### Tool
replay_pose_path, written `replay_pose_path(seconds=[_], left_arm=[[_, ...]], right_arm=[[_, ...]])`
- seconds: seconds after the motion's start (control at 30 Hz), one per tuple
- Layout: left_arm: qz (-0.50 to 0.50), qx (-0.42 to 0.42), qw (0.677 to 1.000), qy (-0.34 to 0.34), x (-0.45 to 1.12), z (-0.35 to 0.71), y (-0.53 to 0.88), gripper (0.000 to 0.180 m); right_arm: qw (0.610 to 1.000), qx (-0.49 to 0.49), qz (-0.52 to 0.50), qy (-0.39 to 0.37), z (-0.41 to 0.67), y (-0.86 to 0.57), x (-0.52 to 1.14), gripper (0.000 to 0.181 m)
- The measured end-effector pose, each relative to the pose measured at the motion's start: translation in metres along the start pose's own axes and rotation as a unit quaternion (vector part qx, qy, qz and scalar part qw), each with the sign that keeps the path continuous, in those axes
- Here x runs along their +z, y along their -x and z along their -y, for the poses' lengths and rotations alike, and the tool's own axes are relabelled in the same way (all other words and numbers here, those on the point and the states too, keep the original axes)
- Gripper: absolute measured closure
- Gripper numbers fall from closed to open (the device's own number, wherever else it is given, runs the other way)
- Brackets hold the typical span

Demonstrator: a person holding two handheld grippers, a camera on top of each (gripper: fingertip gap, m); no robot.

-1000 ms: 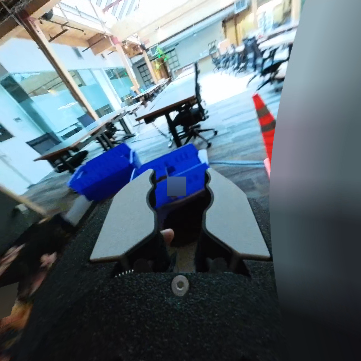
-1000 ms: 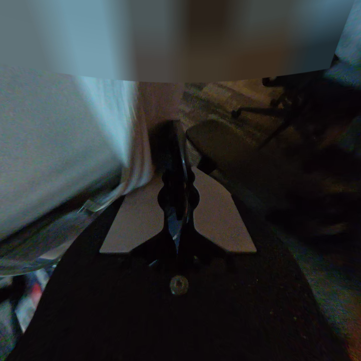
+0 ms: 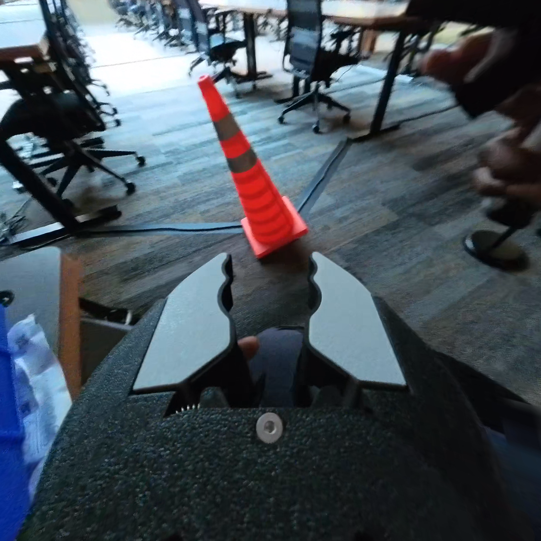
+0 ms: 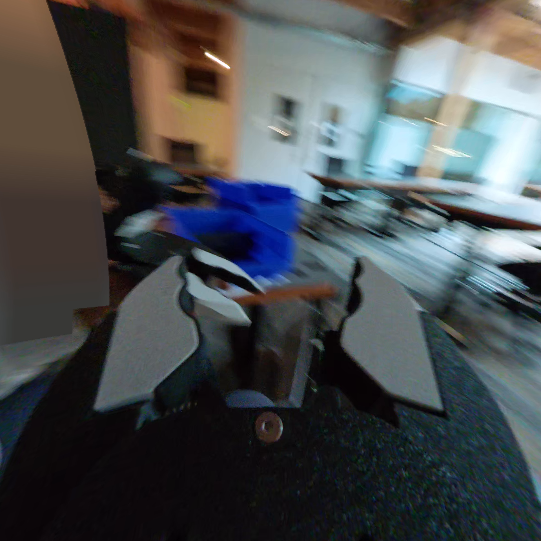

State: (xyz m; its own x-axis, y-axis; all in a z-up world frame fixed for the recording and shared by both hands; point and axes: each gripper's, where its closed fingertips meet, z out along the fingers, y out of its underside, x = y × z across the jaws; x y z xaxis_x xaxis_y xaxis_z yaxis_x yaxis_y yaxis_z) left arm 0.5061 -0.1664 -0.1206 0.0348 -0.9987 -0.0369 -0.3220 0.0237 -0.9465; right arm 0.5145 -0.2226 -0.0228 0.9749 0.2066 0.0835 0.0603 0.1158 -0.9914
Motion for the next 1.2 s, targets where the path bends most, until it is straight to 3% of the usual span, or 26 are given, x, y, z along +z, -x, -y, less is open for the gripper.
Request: replay_pose_path(seconds=[0.07,0.1,0.2,0.3,0.37,0.4,0.43,0.53,0.67,0.73,0.83,0.87,0.9,0.97,1.1,1.2], left_arm=[[0.034,0.003,0.999,0.01,0.018,-0.01,0.014,0.132],[0.052,0.002,0.999,0.008,0.026,-0.013,0.022,0.134],[0.097,-0.008,0.995,0.011,0.045,-0.026,0.048,0.131],[0.108,-0.03,0.994,0.004,0.065,-0.032,0.069,0.124],[0.095,-0.053,0.994,-0.01,0.083,-0.03,0.081,0.115],[0.083,-0.075,0.993,-0.02,0.094,-0.028,0.09,0.109],[0.067,-0.101,0.992,-0.022,0.105,-0.026,0.095,0.104],[0.025,-0.14,0.99,0.004,0.133,-0.013,0.103,0.102],[0.023,-0.11,0.993,0.03,0.156,0.045,0.107,0.112],[0.008,-0.094,0.995,0.043,0.171,0.091,0.099,0.115],[-0.035,-0.065,0.996,0.053,0.203,0.179,0.066,0.116],[-0.055,-0.051,0.996,0.057,0.216,0.211,0.048,0.117],[-0.075,-0.03,0.995,0.063,0.23,0.244,0.026,0.117],[-0.1,0.024,0.992,0.074,0.26,0.309,-0.021,0.117],[-0.16,0.104,0.981,0.038,0.315,0.425,-0.138,0.122],[-0.203,0.147,0.968,0.005,0.342,0.49,-0.214,0.137]], right_arm=[[0.997,-0.022,-0.076,0.024,-0.022,-0.025,-0.008,0.093],[0.994,-0.03,-0.101,0.026,-0.03,-0.034,-0.011,0.112],[0.986,0.01,-0.163,0.036,-0.058,-0.066,-0.011,0.12],[0.981,0.047,-0.179,0.063,-0.092,-0.105,0.006,0.101],[0.975,0.066,-0.18,0.114,-0.117,-0.131,0.026,0.061],[0.971,0.083,-0.177,0.136,-0.125,-0.143,0.037,0.051],[0.973,0.09,-0.162,0.135,-0.124,-0.152,0.048,0.051],[0.98,0.093,-0.154,0.089,-0.099,-0.181,0.069,0.074],[0.98,0.097,-0.169,0.041,-0.048,-0.221,0.063,0.109],[0.972,0.113,-0.205,0.031,-0.019,-0.245,0.044,0.11],[0.962,0.115,-0.243,0.039,0.033,-0.276,-0.004,0.127],[0.954,0.119,-0.271,0.042,0.052,-0.289,-0.026,0.122],[0.943,0.124,-0.306,0.039,0.07,-0.303,-0.052,0.12],[0.933,0.118,-0.337,0.042,0.104,-0.32,-0.103,0.131],[0.89,0.117,-0.434,0.076,0.154,-0.367,-0.232,0.145],[0.86,0.124,-0.491,0.068,0.199,-0.393,-0.318,0.16]])
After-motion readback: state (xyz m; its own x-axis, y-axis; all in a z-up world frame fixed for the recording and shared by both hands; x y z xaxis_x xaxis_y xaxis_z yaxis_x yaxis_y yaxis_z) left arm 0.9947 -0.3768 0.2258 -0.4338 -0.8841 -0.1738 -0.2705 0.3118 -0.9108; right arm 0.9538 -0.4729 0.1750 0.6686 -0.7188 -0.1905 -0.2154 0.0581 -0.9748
